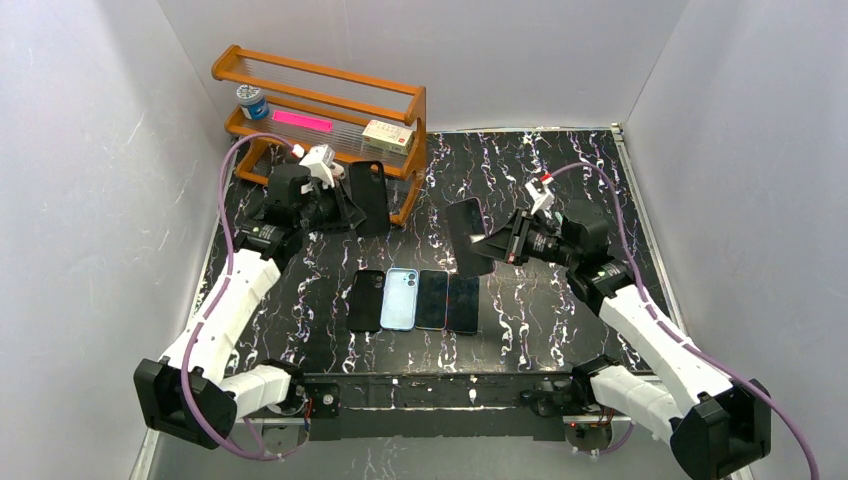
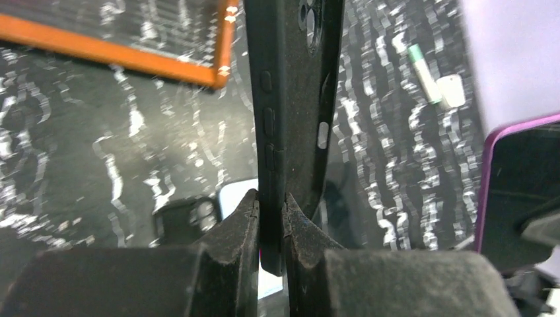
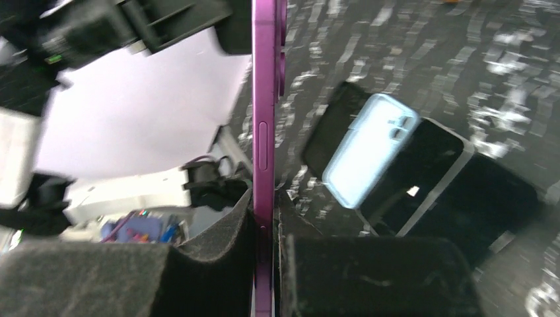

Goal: Take the phone out of the phone case
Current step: Remove the phone case from the phone, then place the phone case at the center of the board, then place the phone at the center of the board, then reset both arms

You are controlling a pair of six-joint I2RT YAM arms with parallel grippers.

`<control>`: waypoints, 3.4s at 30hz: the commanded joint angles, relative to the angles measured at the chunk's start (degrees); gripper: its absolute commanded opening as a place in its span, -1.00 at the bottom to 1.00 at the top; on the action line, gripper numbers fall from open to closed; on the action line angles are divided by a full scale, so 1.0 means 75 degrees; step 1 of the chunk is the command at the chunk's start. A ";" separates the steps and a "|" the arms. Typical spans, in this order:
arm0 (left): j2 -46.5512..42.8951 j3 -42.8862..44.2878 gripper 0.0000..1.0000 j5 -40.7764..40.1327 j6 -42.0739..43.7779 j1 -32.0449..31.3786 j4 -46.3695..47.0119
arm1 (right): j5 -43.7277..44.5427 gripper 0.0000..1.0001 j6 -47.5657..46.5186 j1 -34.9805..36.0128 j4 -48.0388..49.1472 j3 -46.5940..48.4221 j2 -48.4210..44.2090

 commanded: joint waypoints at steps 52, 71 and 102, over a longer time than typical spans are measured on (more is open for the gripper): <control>0.2305 -0.1067 -0.07 -0.2048 0.1653 0.0844 -0.4737 | 0.1900 -0.18 -0.1064 -0.0694 -0.1580 -0.2792 0.1195; 0.2973 -0.0748 0.96 -0.2342 0.0780 0.0851 -0.4292 | 0.3543 0.97 -0.0905 -0.0692 -0.3256 -0.2120 0.1159; 0.2025 -0.2016 0.96 -0.0072 0.0349 0.0840 -0.1626 | 0.3759 0.97 -0.1473 -0.0616 -0.2919 -0.1349 0.0335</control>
